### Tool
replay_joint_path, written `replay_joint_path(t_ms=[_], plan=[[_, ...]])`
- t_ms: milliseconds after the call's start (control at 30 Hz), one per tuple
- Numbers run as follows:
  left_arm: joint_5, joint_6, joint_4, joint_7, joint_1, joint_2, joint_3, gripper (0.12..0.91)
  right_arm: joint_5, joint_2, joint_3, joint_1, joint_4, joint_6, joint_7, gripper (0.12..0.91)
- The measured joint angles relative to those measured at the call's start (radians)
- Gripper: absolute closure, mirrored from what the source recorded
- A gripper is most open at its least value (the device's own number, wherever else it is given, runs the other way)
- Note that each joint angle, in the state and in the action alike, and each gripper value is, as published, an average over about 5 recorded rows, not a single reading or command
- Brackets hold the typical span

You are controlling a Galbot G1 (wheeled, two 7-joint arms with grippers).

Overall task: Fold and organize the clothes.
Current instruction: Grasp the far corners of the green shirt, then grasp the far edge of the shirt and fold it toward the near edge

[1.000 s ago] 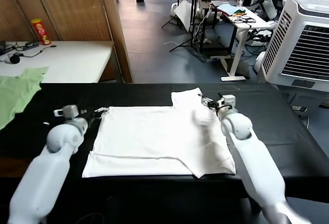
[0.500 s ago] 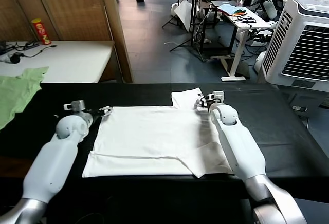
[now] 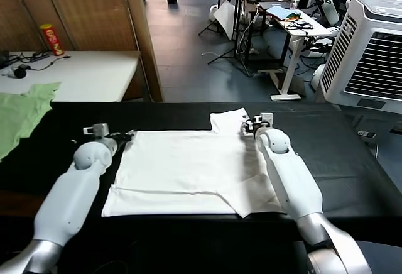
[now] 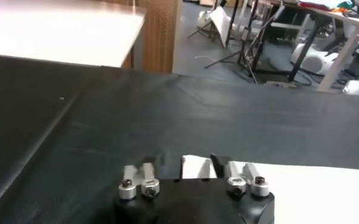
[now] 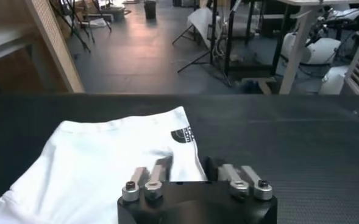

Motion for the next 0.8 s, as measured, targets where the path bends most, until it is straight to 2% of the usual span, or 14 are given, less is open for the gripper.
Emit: replay_joint_path(t_ms=[67, 167, 467, 667, 800], plan=[[0.007, -0.003, -0.002, 0.001, 0.000, -0.001, 0.001, 0.831, -0.001, -0.001, 0.004, -0.003, 0.004, 0.013, -0.005, 0.882], [0.012, -0.006, -0.008, 0.002, 0.001, -0.002, 0.001, 0.900, -0.003, -0.005, 0.010, -0.013, 0.018, 0.037, -0.009, 0.902], [0.008, -0.003, -0.088, -0.009, 0.039, 0.024, -0.027, 0.902, 0.004, -0.061, 0.009, -0.100, 0.188, 0.055, -0.030, 0.903], [-0.038, 0.008, -0.233, -0.033, 0.129, 0.071, -0.072, 0.902, 0.039, -0.134, 0.028, -0.212, 0.398, 0.044, -0.035, 0.903], [-0.059, 0.017, -0.355, -0.049, 0.228, 0.117, -0.109, 0.902, 0.059, -0.193, 0.040, -0.291, 0.538, 0.011, -0.022, 0.903]])
